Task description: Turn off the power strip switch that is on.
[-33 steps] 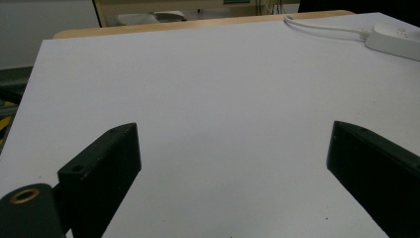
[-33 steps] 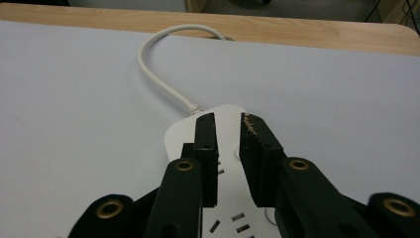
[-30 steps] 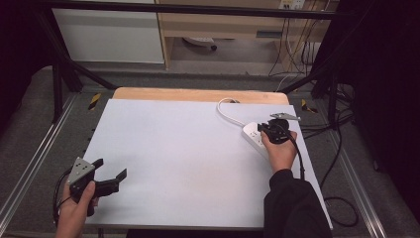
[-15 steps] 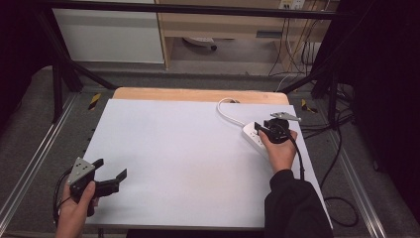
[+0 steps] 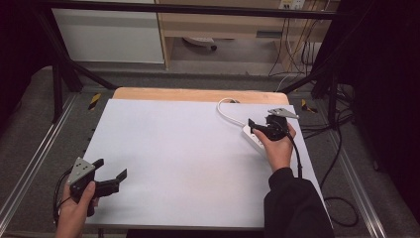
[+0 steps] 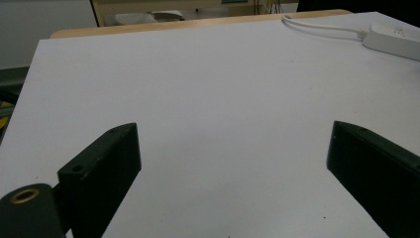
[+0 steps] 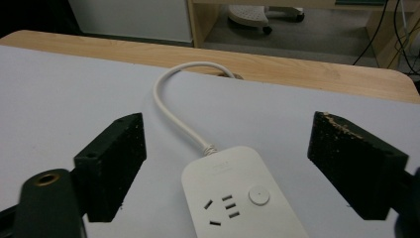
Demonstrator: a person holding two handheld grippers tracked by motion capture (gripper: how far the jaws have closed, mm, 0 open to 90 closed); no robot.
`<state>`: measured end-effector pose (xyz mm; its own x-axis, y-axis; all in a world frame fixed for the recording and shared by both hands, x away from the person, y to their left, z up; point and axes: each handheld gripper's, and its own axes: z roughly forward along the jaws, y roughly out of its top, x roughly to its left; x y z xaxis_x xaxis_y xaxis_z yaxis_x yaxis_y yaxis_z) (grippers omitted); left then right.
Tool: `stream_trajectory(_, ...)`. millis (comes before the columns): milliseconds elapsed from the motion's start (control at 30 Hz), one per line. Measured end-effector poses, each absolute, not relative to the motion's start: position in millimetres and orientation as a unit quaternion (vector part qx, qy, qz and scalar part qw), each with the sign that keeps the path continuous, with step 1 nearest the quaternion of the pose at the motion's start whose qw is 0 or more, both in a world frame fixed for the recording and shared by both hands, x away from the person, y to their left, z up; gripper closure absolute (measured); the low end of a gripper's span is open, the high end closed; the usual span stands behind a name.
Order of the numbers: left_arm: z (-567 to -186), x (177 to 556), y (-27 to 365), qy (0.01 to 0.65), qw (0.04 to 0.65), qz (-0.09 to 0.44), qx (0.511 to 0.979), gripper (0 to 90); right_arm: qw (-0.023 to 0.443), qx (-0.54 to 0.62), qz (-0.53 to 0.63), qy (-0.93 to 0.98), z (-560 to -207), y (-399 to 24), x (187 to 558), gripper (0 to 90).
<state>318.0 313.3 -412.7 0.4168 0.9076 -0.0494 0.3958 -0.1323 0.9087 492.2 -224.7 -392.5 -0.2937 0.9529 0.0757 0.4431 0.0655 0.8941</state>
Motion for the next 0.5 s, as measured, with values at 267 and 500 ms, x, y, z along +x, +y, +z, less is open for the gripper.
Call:
stream_trajectory(267, -413, 318, 313, 0.465, 0.466, 0.274, 0.701, 6.5, 0.279, 0.52, 0.456, 0.667, -388, -221, 489, 7.2)
stream_trajectory(500, -413, 318, 313, 0.465, 0.467, 0.273, 0.701, 6.5, 0.284, 0.531, 0.457, 0.655, -380, -225, 486, 5.6)
